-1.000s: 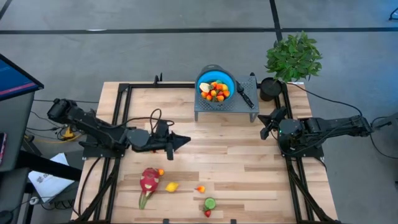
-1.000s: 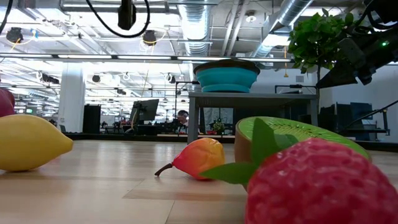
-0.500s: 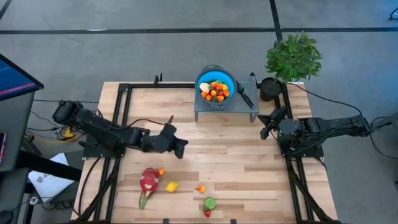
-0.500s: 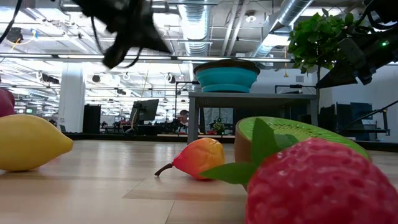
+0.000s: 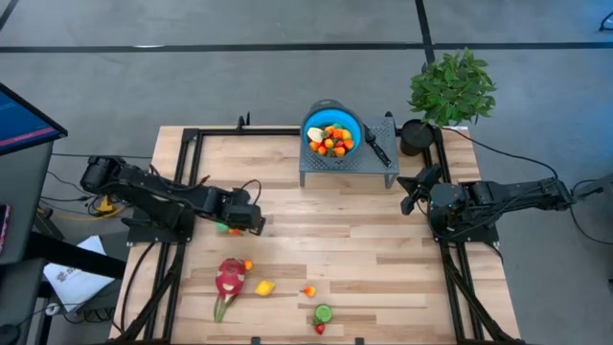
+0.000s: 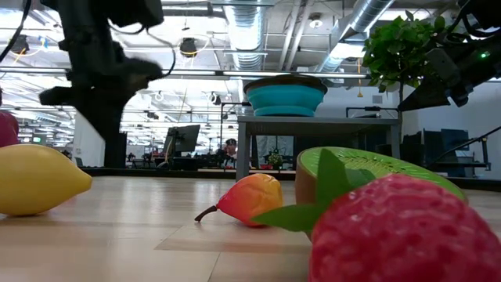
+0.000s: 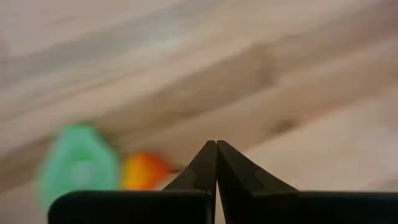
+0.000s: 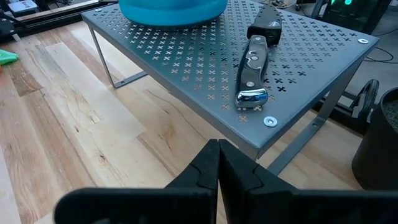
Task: Pick & Place Fruit
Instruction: Put the green pear into the strainer bowl
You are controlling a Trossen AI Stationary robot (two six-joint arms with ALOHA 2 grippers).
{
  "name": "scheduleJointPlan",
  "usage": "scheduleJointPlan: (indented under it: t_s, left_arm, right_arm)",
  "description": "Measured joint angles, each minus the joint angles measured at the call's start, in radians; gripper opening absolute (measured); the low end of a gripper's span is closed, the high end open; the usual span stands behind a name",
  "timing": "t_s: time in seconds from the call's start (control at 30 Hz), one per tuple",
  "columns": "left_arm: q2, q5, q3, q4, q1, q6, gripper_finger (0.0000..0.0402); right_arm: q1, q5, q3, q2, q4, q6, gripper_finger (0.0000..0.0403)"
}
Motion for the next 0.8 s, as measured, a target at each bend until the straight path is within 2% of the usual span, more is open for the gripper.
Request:
scheduleJointPlan:
  t_s: [0.27, 0.5, 0.8]
  left_arm:
    - [-0.001, -0.010, -0.010, -0.260, 0.071, 0.062, 0.0001]
    - [0.009, -0.007, -0.067, -0.274, 0.082, 0.164, 0.0001]
    - [0.009, -0.006, -0.159, -0.278, 0.081, 0.170, 0.0001]
  right_arm:
    - [0.000, 0.000, 0.000, 0.000, 0.000, -0.001, 0.0000]
    - [0.000, 0.000, 0.000, 0.000, 0.000, -0.001, 0.0000]
    - [0.000, 0.003, 0.000, 0.000, 0.000, -0.001, 0.0000]
